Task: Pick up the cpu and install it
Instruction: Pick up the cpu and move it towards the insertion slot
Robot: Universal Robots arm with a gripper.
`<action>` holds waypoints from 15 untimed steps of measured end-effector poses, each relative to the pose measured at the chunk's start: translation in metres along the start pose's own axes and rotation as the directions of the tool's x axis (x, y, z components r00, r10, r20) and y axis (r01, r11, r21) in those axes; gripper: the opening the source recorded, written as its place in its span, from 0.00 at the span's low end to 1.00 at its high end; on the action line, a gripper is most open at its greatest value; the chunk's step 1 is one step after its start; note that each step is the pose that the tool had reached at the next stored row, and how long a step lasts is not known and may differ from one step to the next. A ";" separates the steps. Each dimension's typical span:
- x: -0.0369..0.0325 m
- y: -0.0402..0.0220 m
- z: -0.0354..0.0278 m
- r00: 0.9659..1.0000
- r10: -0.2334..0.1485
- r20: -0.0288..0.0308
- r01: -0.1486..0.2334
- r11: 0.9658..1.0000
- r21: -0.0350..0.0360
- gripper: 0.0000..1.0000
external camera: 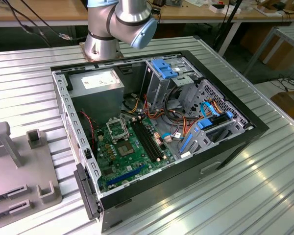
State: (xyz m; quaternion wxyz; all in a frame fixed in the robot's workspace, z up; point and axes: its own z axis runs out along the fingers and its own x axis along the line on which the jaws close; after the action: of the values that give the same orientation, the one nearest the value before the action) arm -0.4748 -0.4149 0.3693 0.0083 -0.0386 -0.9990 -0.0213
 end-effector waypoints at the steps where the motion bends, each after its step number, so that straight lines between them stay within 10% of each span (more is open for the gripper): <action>1: 0.0000 0.0000 0.0000 1.000 0.000 0.000 0.000 1.000 0.000 0.51; 15: 0.0000 0.0000 0.0001 1.000 0.000 0.000 0.000 1.000 0.000 0.51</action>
State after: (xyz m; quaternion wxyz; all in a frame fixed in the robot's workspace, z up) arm -0.4748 -0.4149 0.3692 0.0083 -0.0383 -0.9990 -0.0213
